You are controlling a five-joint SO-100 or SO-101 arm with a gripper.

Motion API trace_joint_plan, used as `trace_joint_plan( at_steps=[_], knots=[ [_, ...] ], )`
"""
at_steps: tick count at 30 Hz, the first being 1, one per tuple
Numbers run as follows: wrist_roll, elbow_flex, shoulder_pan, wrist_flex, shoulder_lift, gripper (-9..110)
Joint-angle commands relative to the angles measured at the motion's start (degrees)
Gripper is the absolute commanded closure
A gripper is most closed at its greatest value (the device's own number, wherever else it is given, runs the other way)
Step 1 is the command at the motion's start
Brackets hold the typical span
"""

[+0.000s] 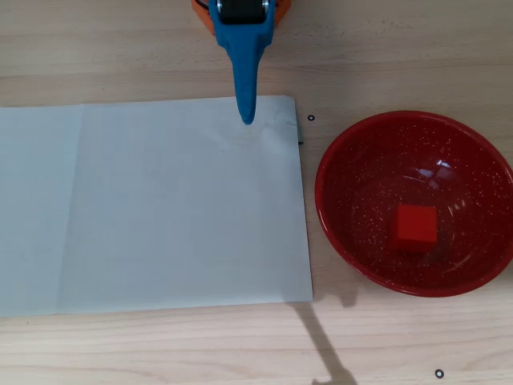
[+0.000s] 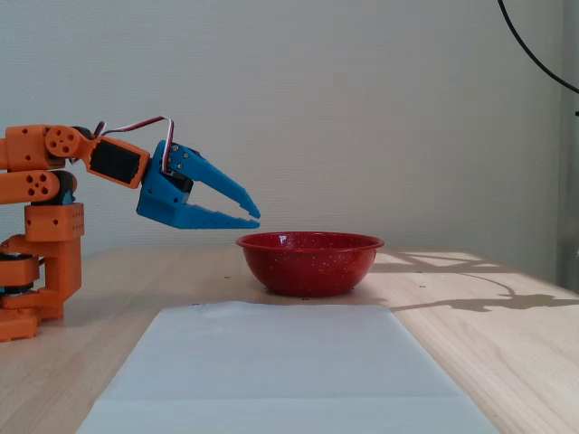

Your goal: Grasp the red cube and put it in the red bowl

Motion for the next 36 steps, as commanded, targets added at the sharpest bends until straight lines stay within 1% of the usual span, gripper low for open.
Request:
trace_joint_plan(
  at_steps=[1,9,12,36],
  knots=[
    [-1.67,0.79,-2.29,1.58,1.93,101],
    [-3.96,0.79,-2.81,20.57,2.55,101],
    [-5.19,0.79,-2.81,25.84,2.55,101],
    [-5.89,0.79,-2.99,26.98,2.46,101]
  ],
)
